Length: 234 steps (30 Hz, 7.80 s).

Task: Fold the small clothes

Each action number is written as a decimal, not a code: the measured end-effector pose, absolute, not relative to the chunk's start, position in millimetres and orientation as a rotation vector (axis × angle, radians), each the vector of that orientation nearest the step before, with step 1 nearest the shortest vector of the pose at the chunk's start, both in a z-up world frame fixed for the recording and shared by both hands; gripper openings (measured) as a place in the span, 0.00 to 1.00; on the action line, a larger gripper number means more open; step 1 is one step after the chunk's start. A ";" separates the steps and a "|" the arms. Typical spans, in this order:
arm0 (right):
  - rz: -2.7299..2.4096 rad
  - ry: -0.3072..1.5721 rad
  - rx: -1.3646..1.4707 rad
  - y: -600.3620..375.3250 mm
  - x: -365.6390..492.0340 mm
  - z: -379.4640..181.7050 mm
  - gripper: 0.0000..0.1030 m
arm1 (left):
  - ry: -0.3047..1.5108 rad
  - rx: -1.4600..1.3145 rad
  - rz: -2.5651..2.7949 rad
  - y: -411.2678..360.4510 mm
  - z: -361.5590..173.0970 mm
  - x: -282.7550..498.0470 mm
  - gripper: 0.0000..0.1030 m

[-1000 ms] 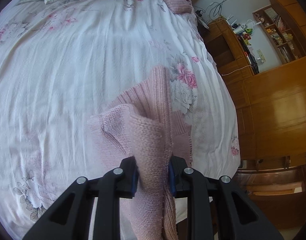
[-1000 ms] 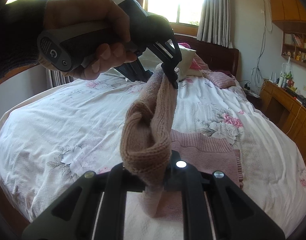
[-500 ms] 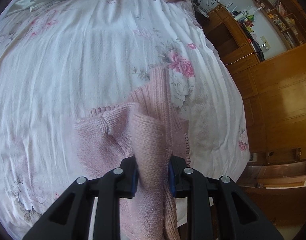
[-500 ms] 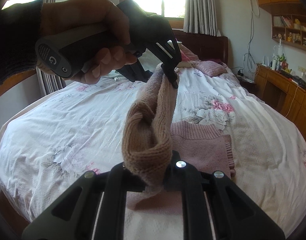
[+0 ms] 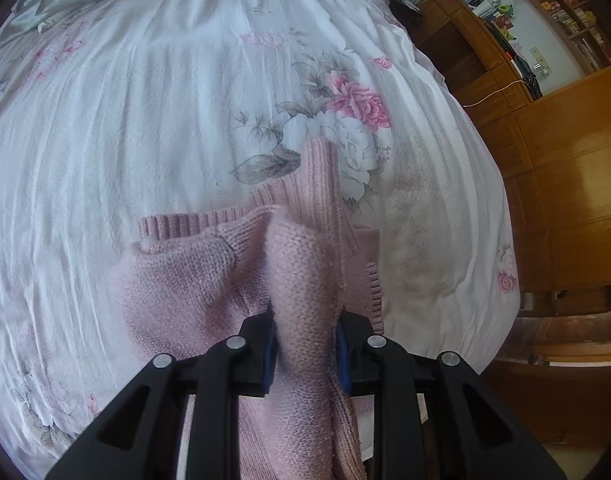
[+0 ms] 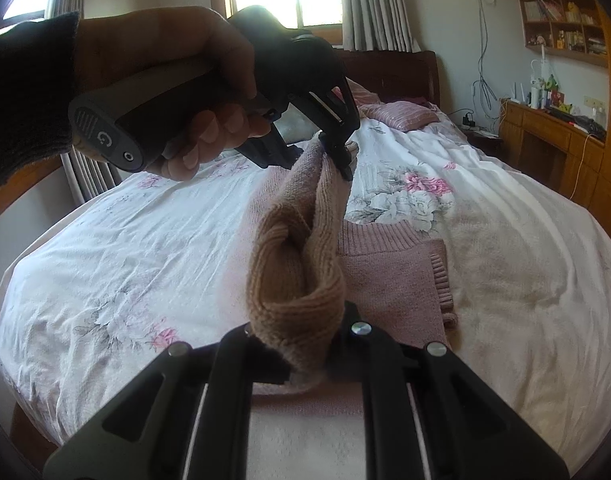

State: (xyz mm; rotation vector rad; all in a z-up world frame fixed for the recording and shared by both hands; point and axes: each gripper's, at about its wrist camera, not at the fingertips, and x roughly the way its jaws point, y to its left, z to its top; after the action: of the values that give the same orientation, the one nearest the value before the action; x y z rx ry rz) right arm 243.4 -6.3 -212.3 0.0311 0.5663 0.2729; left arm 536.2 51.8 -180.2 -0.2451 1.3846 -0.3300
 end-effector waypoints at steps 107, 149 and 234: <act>0.458 1.084 0.635 -178.3 523.6 -314.5 0.27 | 1.111 -0.631 -0.615 132.8 -272.0 532.8 0.49; 0.678 1.071 0.638 -178.5 448.1 -286.9 0.18 | 0.962 -0.504 -0.723 143.6 -221.6 470.0 0.60; 0.824 1.176 0.487 7.9 450.4 -269.2 0.51 | 0.766 -0.855 -0.410 360.7 -240.4 246.8 0.67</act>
State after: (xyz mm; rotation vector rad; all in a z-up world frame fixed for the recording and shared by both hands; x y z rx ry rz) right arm 450.4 7.9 -269.2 0.4869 1.1756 0.8239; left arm 246.8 360.7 -240.4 -0.8550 0.7660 -0.4095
